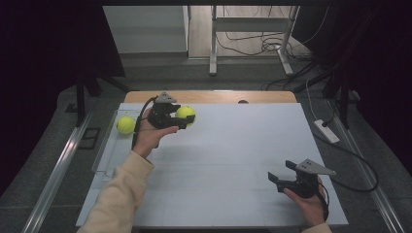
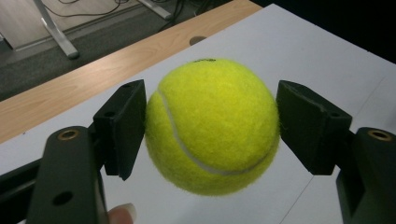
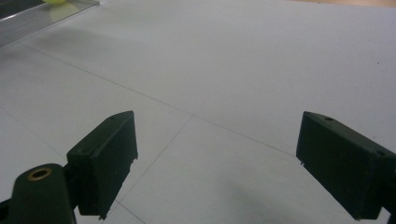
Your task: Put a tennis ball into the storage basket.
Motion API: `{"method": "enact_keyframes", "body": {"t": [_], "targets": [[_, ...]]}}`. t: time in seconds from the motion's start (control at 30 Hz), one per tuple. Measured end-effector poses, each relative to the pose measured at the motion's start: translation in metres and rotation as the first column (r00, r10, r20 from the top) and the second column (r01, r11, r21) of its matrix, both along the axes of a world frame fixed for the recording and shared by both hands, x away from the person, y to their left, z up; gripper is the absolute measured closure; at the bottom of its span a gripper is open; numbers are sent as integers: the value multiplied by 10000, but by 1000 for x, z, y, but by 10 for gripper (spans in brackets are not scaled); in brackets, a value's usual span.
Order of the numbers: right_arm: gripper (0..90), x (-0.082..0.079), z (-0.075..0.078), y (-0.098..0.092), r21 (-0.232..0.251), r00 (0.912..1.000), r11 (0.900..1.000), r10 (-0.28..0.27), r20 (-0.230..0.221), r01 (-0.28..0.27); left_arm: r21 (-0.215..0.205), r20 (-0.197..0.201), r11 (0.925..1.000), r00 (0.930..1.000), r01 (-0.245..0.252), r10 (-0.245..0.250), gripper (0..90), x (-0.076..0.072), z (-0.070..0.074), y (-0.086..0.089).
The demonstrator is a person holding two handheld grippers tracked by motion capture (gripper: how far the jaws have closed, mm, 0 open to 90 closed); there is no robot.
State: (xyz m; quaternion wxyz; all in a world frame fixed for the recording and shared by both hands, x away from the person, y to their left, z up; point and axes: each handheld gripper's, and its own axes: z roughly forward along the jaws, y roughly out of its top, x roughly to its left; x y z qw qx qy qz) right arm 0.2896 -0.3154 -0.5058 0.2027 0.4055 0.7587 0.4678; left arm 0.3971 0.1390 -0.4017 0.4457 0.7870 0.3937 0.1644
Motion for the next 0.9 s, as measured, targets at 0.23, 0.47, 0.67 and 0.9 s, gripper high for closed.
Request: {"method": "enact_keyframes", "body": {"t": [0.23, 0.47, 0.67, 0.9], "targets": [[125, 0, 0, 1, 19, 10000, 10000, 15, -2, -15, -126, 104, 9999, 9999, -20, 22, 286, -5, 3, 5], [125, 0, 0, 1, 9, 10000, 10000, 5, -8, -5, -149, 145, 9998, 9999, -91, 93, 286, -7, 3, 9], [125, 0, 0, 1, 7, 10000, 10000, -12, -8, 12, -208, 282, 9996, 9994, -170, 176, 286, -10, 4, 13], [127, 0, 1, 1, 41, 10000, 10000, -38, 71, 38, -259, 396, 9992, 9987, -311, 321, 286, -13, 7, 19]]}}
